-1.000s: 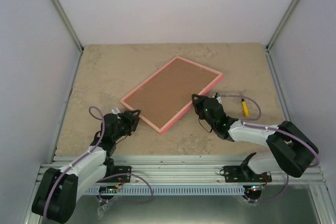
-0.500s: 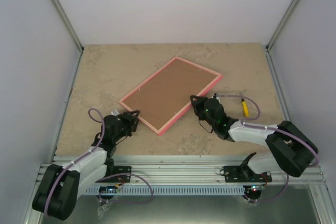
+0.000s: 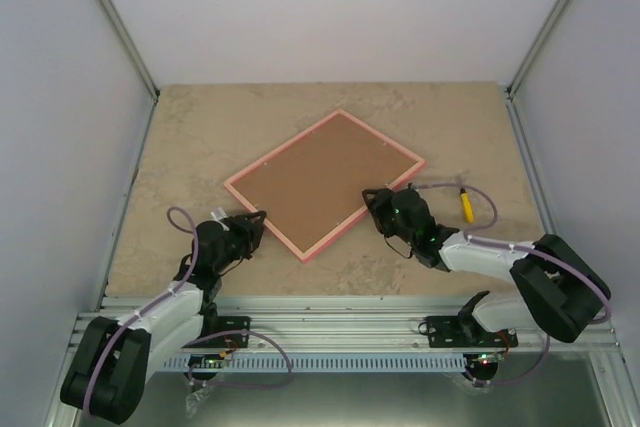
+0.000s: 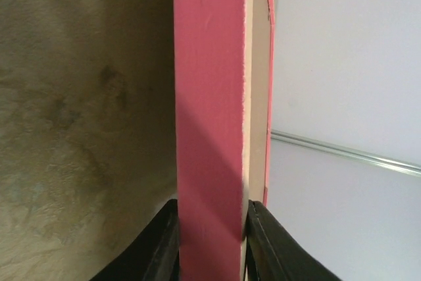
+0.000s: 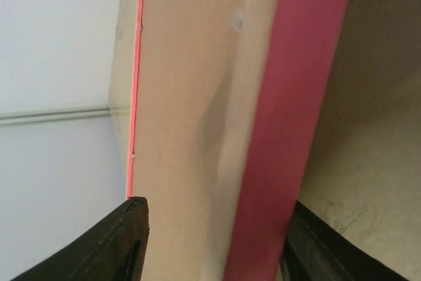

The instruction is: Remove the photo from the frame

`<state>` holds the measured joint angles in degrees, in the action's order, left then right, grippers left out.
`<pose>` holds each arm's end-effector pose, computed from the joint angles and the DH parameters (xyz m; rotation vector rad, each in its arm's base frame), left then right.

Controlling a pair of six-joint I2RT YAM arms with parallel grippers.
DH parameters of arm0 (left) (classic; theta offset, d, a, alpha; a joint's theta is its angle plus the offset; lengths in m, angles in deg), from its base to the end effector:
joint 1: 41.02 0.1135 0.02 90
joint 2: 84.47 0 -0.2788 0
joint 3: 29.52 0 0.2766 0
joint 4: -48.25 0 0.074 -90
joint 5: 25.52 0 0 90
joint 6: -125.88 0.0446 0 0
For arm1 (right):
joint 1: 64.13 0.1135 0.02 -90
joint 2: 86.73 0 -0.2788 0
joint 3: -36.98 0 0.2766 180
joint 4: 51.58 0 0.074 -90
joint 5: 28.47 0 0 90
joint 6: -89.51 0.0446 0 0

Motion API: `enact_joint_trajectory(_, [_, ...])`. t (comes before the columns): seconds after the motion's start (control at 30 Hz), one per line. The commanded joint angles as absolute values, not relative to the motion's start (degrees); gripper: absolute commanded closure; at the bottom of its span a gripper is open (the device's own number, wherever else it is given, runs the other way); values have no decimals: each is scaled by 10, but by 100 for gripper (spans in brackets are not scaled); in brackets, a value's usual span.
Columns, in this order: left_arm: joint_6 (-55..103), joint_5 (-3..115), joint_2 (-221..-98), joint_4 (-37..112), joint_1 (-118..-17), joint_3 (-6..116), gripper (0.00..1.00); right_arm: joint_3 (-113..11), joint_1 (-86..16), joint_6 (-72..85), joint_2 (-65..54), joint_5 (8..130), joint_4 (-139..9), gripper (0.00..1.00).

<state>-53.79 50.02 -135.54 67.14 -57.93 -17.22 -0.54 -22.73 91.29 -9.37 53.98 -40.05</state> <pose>0.1601 -0.0603 0.1173 -1.1481 1.8889 -1.4057 0.2105 0.1778 0.1523 1.0731 2.0661 1.2139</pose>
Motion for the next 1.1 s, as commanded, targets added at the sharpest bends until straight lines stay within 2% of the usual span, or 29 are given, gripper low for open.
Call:
enact_joint_trajectory(0.0, [-521, 508, -1329, 699, -580, -164, 89, -1, -264, 838, -114, 600, -433, 41])
enact_joint_trajectory(0.2, [-482, 503, -1313, 649, -580, -153, 95, -1, -330, 718, -139, 676, -500, 26])
enact_joint_trajectory(0.5, [-413, 478, -1296, 565, -580, -133, 99, -73, -434, 449, -143, 695, -625, 11])
enact_joint_trajectory(0.67, [-376, 464, -1290, 511, -580, -121, 98, -171, -472, 302, -67, 704, -649, 3])
enact_joint_trajectory(1.07, [-312, 471, -1297, 425, -580, -90, 97, -422, -518, 153, 218, 763, -715, 2])
